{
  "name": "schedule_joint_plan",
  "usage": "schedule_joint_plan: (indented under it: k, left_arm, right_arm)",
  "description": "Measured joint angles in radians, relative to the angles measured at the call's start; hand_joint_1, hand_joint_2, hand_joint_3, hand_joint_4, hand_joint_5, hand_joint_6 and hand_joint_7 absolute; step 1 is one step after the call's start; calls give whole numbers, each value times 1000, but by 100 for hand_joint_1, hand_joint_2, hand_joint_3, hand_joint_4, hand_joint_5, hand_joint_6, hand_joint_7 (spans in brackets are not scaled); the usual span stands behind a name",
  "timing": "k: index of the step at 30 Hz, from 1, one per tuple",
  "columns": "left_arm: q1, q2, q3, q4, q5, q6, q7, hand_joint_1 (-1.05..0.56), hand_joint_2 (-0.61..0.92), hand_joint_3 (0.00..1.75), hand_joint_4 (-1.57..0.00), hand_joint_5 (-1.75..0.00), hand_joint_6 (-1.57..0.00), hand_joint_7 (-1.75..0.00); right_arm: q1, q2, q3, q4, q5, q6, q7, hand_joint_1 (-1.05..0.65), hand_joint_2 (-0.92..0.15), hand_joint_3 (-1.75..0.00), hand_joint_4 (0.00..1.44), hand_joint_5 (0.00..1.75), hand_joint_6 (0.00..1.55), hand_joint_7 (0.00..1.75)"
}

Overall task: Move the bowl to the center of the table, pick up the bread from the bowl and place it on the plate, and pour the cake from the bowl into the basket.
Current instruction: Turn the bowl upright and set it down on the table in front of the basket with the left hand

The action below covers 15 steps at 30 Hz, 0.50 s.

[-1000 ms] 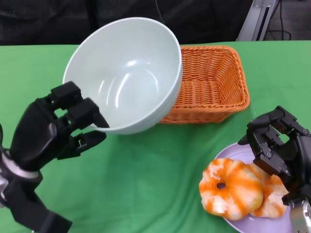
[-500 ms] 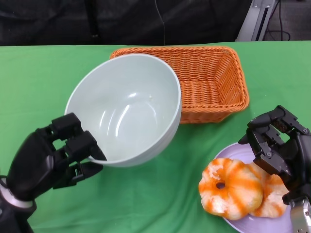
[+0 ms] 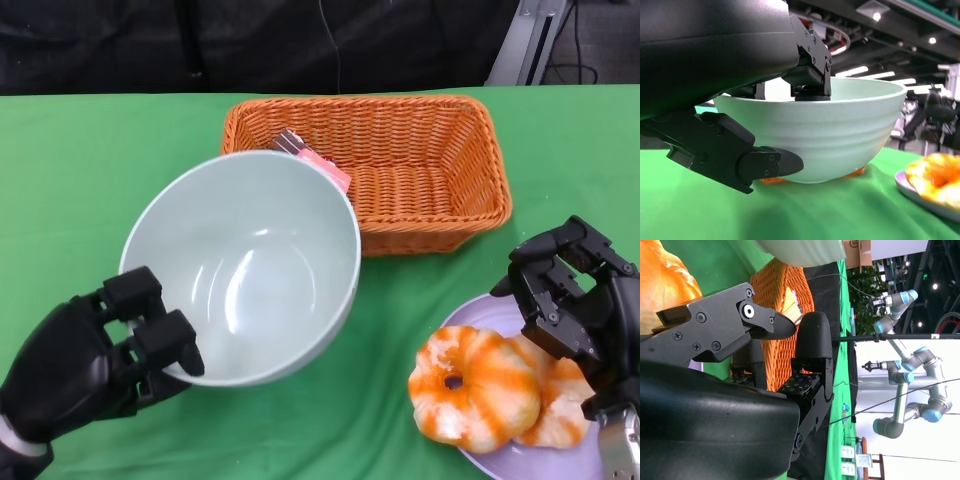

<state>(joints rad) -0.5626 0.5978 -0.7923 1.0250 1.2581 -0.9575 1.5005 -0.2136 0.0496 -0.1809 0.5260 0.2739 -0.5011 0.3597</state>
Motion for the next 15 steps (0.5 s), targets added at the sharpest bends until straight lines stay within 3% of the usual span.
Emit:
schedule_joint_plan:
  k: [3, 8, 15]
  left_arm:
    - [9, 1, -15, -2, 1, 4, 2, -7, 81, 72, -47, -175, -48, -161]
    - [34, 13, -25, -27, -2, -13, 2, -14, 91, 54, -47, -174, -51, -159]
    - [61, 36, -24, -89, -7, -21, 2, -15, 92, 49, -51, -167, -53, -156]
  right_arm:
    - [4, -6, 1, -28, 14, 25, 12, -16, -71, -77, 74, 158, 65, 129]
    - [41, -14, 4, -113, 27, 80, 16, -14, -71, -76, 73, 158, 65, 128]
    - [87, -16, 9, -199, 27, 126, 10, -15, -72, -73, 76, 157, 67, 127]
